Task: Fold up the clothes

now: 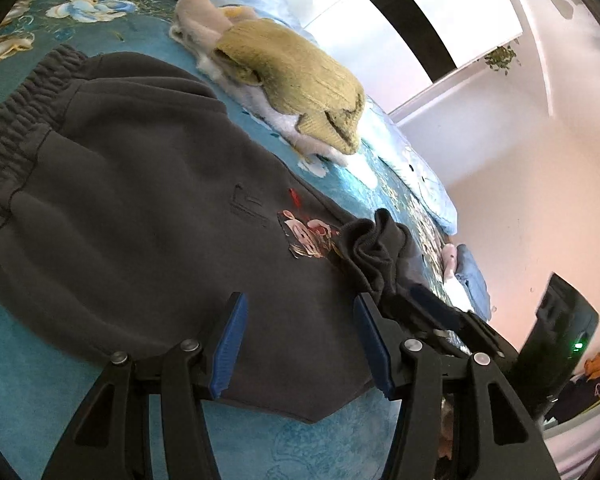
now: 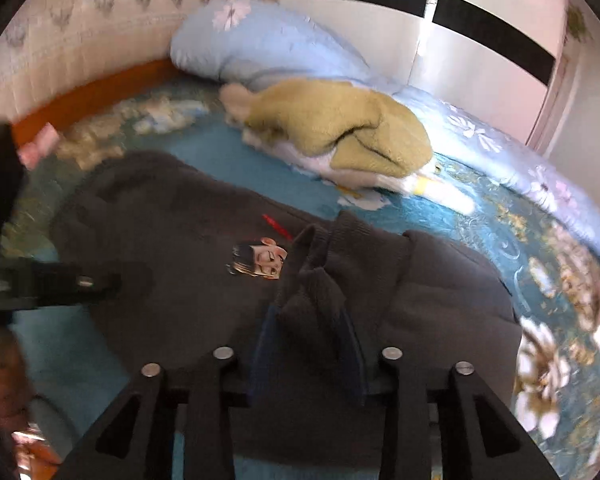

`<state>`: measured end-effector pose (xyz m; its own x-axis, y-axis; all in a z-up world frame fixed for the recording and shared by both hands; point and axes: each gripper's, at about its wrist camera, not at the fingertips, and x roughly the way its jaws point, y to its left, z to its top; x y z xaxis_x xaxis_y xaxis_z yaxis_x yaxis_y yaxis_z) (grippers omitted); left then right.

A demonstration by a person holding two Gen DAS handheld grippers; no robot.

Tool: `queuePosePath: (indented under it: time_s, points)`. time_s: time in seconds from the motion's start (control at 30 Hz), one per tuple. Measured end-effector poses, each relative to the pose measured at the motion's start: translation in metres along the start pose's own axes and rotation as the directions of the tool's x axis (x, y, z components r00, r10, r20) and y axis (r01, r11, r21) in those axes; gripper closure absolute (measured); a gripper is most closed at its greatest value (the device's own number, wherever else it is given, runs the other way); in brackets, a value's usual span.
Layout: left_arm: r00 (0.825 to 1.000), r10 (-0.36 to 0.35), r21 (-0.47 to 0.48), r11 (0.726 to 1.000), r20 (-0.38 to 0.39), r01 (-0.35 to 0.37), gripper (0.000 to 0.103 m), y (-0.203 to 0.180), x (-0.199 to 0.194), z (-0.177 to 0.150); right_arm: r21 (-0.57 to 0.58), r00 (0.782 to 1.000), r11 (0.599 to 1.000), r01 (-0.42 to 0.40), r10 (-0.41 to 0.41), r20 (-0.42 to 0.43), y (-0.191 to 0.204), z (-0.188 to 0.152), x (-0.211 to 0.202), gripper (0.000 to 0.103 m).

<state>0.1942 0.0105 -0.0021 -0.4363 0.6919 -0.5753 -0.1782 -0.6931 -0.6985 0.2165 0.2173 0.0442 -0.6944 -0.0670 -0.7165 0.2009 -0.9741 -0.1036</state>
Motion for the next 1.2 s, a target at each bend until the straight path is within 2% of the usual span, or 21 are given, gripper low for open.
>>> queuePosePath:
  time_s: [0.07, 0.17, 0.3, 0.37, 0.47, 0.63, 0.67, 0.7, 0.77, 0.87, 0.93, 1.03, 1.1, 1.2]
  points:
    - [1.000, -0.007, 0.007, 1.000, -0.008, 0.007, 0.047, -0.003, 0.000, -0.002, 0.074, 0.999, 0.997, 0.003, -0.006, 0.041, -0.024, -0.011, -0.016, 0.059]
    - [0.999, -0.034, -0.006, 0.999, -0.030, 0.034, 0.046, -0.008, 0.006, -0.006, 0.194, 0.998, 0.980, 0.040, -0.050, 0.049, -0.065, -0.031, -0.027, 0.057]
    - [0.986, -0.153, -0.105, 0.984, -0.063, 0.146, 0.038, -0.019, 0.022, -0.001, 0.364, 0.997, 0.930, 0.049, -0.067, 0.037, -0.112, -0.057, -0.034, 0.057]
    - [0.982, -0.175, -0.132, 0.977, -0.071, 0.165, 0.034, -0.028, 0.032, 0.007, 0.423, 0.998, 0.906, 0.030, -0.051, 0.039, -0.125, -0.065, -0.034, 0.057]
    - [0.986, -0.144, -0.142, 0.981, -0.081, 0.131, 0.033, -0.044, 0.052, 0.022, 0.437, 0.999, 0.900, 0.004, -0.026, 0.045, -0.128, -0.070, -0.034, 0.057]
    - [0.984, -0.015, -0.138, 0.990, -0.175, -0.009, 0.035, -0.062, 0.095, 0.025, 0.420, 0.998, 0.908, -0.001, -0.026, 0.060, -0.128, -0.071, -0.038, 0.057]
    - [0.984, 0.026, -0.125, 0.991, -0.176, -0.049, 0.044, -0.064, 0.100, 0.023, 0.427, 0.998, 0.904, 0.003, -0.032, 0.061, -0.130, -0.073, -0.040, 0.057]
    - [0.983, 0.048, -0.117, 0.991, -0.178, -0.069, 0.064, -0.066, 0.104, 0.021, 0.433, 0.997, 0.901, 0.008, -0.038, 0.060, -0.133, -0.075, -0.042, 0.057]
    - [0.980, 0.076, -0.114, 0.989, -0.182, -0.097, 0.082, -0.067, 0.109, 0.019, 0.444, 0.997, 0.896, 0.016, -0.048, 0.060, -0.137, -0.080, -0.044, 0.057]
    - [0.980, 0.098, -0.064, 0.992, -0.173, -0.110, 0.088, -0.077, 0.102, 0.015, 0.460, 0.997, 0.888, 0.010, -0.043, 0.061, -0.144, -0.086, -0.046, 0.057]
    - [0.990, 0.052, 0.028, 0.998, -0.134, -0.049, 0.088, -0.098, 0.079, 0.011, 0.472, 0.997, 0.881, -0.002, -0.035, 0.070, -0.149, -0.088, -0.048, 0.057]
    - [0.997, 0.014, 0.113, 0.994, -0.081, -0.005, 0.088, -0.111, 0.048, 0.009, 0.493, 0.996, 0.870, -0.007, -0.037, 0.080, -0.157, -0.090, -0.050, 0.057]
    - [0.994, 0.084, 0.091, 0.993, -0.076, -0.077, 0.088, -0.089, 0.050, 0.011, 0.509, 0.996, 0.861, -0.021, -0.026, 0.085, -0.161, -0.089, -0.049, 0.057]
    - [0.978, 0.135, -0.054, 0.988, -0.158, -0.146, 0.087, -0.033, 0.066, 0.005, 0.504, 0.995, 0.862, -0.064, 0.019, 0.094, -0.155, -0.085, -0.047, 0.057]
